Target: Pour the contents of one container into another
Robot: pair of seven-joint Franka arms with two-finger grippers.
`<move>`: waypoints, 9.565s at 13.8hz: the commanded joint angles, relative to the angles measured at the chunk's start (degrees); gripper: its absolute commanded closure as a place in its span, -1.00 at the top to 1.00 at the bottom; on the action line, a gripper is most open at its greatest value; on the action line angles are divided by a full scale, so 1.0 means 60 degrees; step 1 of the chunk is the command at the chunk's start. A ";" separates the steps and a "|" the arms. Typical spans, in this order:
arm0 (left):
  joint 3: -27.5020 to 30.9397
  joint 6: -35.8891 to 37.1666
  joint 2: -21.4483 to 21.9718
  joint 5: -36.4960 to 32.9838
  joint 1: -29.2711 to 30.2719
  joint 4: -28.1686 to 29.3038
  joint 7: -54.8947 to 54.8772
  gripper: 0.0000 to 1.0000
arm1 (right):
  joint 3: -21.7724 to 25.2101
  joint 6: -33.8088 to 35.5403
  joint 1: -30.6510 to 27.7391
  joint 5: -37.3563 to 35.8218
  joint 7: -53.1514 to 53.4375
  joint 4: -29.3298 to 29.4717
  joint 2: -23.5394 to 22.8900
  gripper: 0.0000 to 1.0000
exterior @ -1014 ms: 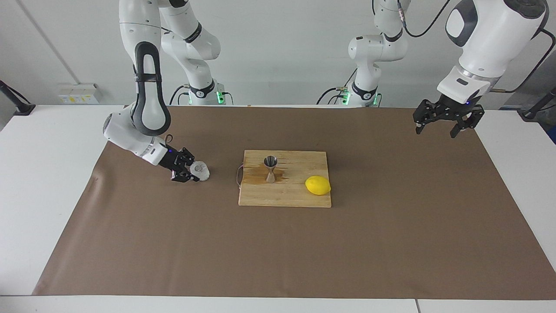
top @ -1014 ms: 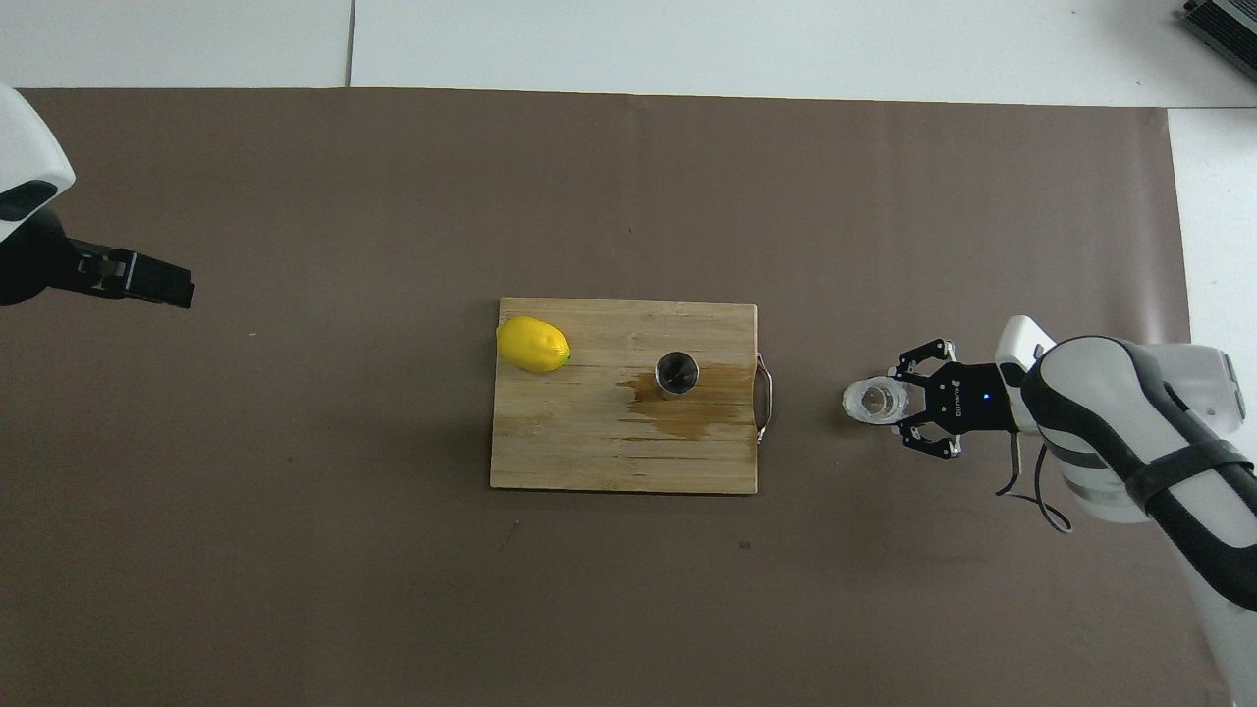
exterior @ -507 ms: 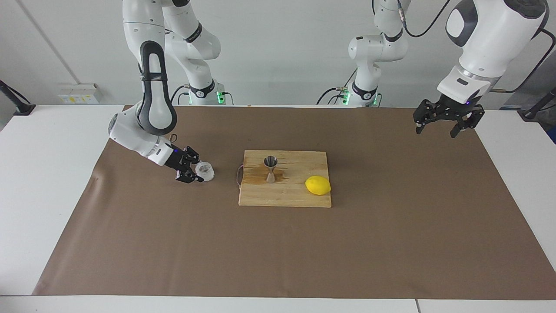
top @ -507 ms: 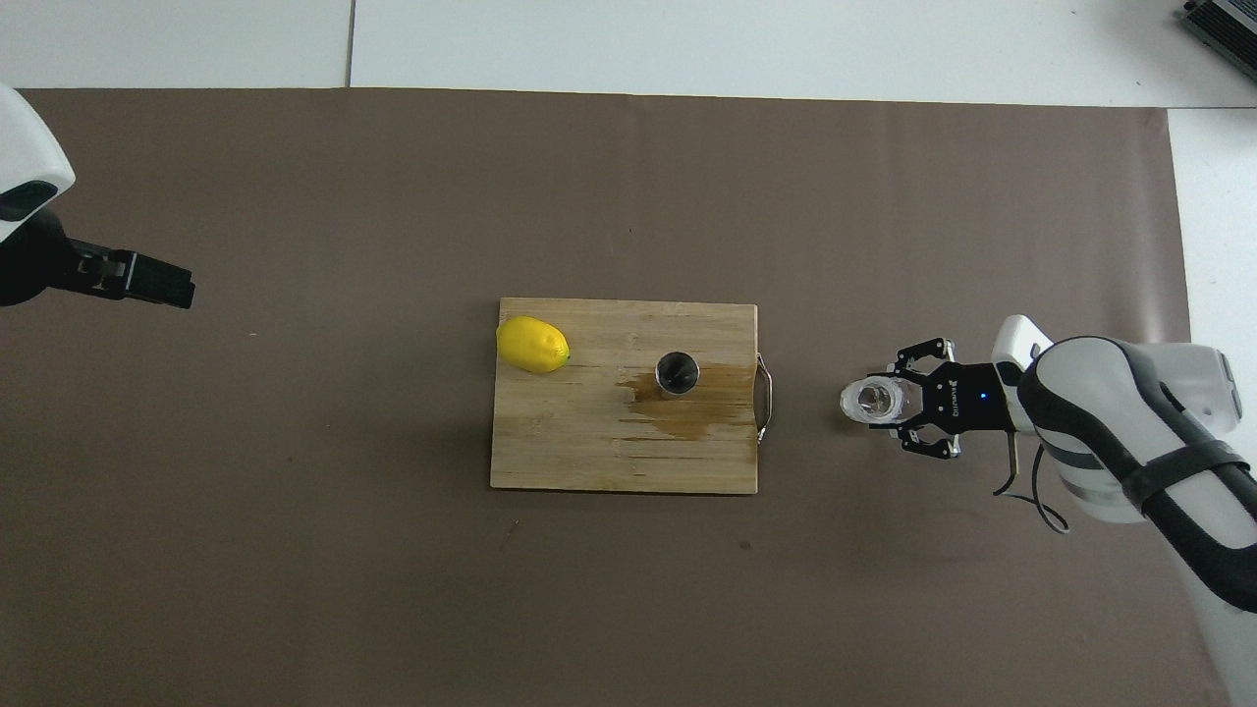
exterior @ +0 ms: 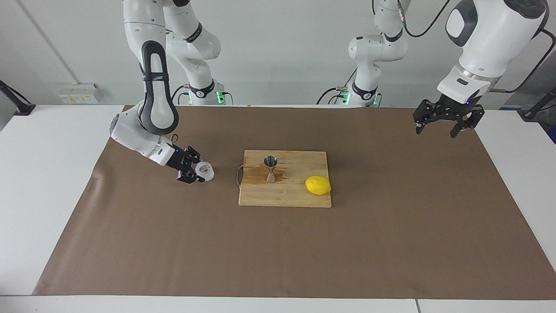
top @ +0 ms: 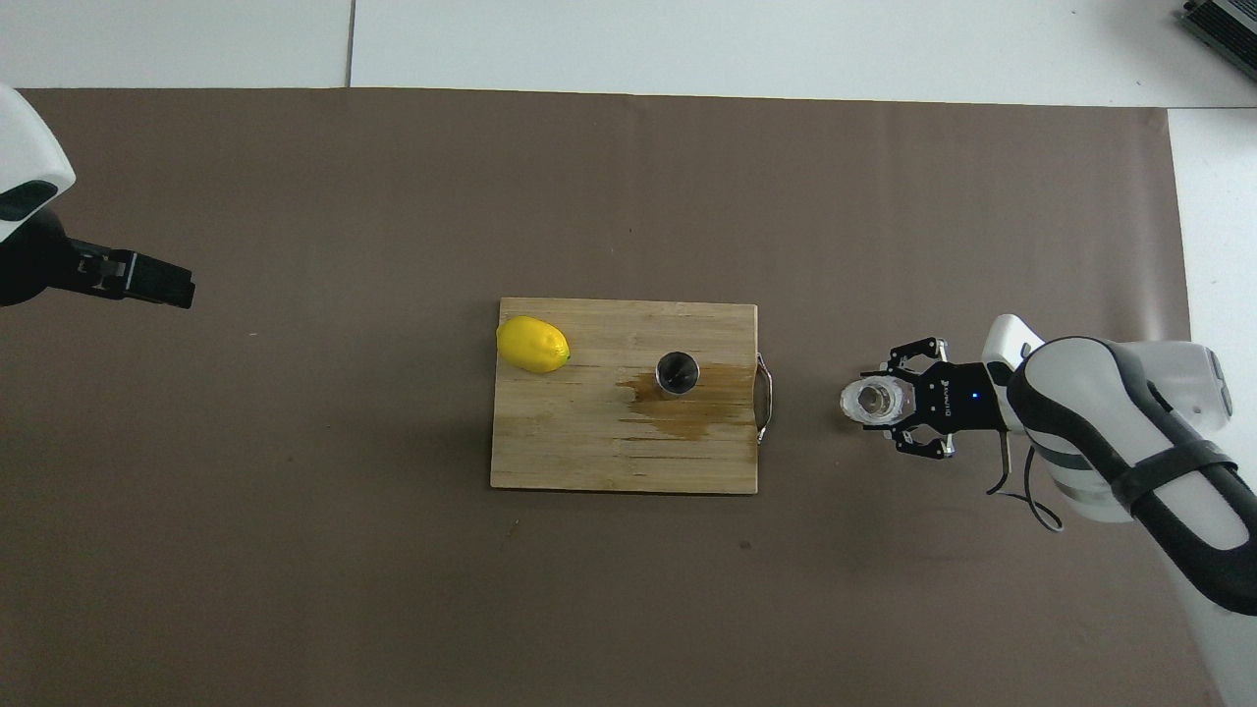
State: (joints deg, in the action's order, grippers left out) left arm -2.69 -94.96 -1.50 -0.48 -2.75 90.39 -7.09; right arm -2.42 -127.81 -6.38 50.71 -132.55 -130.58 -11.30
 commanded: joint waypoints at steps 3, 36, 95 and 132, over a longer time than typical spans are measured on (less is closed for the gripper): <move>-0.0035 -0.0066 0.0250 0.0094 0.0077 0.0243 0.0068 1.00 | -0.0021 -0.0114 -0.0006 0.0308 0.0177 -0.0093 0.0140 -0.46; -0.0035 -0.0066 0.0250 0.0094 0.0077 0.0243 0.0068 1.00 | -0.0065 -0.0363 0.4519 -0.6208 1.0034 0.2588 0.0828 -0.55; -0.0035 -0.0066 0.0250 0.0094 0.0077 0.0243 0.0068 1.00 | -0.0226 0.1072 0.6424 -1.3959 1.2205 0.3482 0.0535 -0.52; -0.0035 -0.0066 0.0250 0.0094 0.0077 0.0243 0.0068 1.00 | -0.0168 0.1014 0.5868 -1.1733 1.2220 0.3613 0.0681 -0.45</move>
State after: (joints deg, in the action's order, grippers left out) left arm -2.70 -94.96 -1.47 -0.48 -2.74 90.39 -7.08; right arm -3.01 -121.65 29.99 -21.60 -58.70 -109.11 -8.03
